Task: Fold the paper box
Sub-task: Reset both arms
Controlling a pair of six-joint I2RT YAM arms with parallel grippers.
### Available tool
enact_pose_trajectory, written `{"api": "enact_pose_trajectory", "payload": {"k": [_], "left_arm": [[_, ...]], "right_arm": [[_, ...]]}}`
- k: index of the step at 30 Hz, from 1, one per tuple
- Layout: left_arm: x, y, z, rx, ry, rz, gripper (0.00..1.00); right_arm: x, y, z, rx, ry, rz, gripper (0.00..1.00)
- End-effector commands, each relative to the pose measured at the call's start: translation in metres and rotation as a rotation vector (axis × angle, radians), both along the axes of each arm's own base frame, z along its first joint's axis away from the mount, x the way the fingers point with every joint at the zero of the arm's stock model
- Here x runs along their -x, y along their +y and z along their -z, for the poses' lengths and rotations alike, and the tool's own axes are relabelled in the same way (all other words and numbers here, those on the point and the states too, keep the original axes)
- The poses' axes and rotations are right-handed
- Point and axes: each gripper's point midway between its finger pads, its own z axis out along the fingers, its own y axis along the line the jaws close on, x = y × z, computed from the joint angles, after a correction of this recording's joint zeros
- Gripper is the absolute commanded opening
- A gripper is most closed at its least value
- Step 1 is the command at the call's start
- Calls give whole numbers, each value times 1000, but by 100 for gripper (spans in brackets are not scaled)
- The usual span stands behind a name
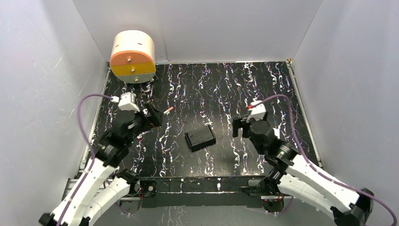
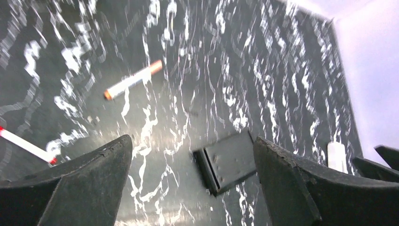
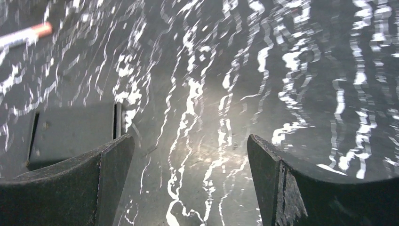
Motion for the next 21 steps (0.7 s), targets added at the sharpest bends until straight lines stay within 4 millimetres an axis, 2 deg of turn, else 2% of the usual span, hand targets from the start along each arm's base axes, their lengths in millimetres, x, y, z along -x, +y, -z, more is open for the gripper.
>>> {"api": "enact_pose_trajectory", "payload": {"k": [1,4,8,12,21], "left_arm": [[12,54,-58,-157,-207,-125,96],[21,73,-90,-178,-352,-175,96],[25,84,-106,-186,-443,-217,95],[23,84,-109,-175,-465,-227,95],[21,84,-99,-189,-459,-226,95]], "right_arm": [[5,-61,-60,-68,-124,259,99],[16,-82,-82,-124,-175,299,98],[24,-93,-95,-165,-215,307,98],[27,-98,-97,-179,-224,319,98],[27,-99,-92,-175,-219,329,99]]}}
